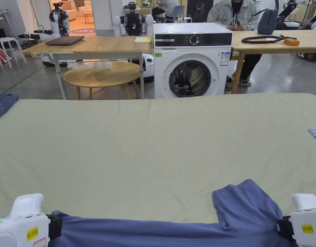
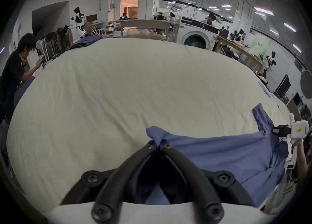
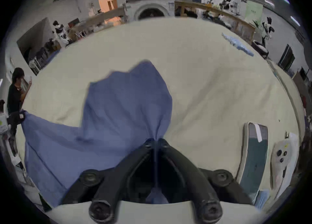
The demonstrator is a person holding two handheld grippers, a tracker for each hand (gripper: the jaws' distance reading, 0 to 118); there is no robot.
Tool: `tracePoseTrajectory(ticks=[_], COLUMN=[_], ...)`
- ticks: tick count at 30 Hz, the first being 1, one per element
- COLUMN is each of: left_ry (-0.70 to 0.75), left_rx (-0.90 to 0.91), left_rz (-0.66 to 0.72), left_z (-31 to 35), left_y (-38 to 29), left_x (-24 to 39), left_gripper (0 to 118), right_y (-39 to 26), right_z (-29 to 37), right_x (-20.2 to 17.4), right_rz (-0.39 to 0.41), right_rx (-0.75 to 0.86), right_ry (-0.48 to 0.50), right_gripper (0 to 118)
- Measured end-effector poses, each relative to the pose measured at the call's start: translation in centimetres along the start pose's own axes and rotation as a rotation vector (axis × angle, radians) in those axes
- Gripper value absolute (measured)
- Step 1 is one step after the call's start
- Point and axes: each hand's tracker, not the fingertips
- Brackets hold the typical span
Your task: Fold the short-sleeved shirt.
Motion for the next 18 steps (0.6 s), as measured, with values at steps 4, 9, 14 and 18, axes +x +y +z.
tracePoseTrajectory(ticks=[4,9,14,18], left_ry=[-0.019,-0.025,-0.029,-0.003], left_rx=[0.052,0.091,0.045,-0.079], left_rz=[-0.004,-0.015,-0.006,0.0], left_z=[3.7,10.0,14.3,14.5], left_y=[0.2,-2.0,-8.5,-14.5], left_x=[-0.1,-1.3,-3.0,-4.0], left_gripper=[0,0,0,0], right_y=[-0.2,-3.4,-10.4,-16.1], right_z=[5.5,13.5,18.9,19.0], right_x=[-1.1,-0.6,0.1,-0.3], right_rz=[0.098,0.114,0.088,0.096], right_rx=[0.082,0.171,0.177,0.092], right_ry=[0.008,0.037,0.059,0.043], right_gripper=[1,1,1,1])
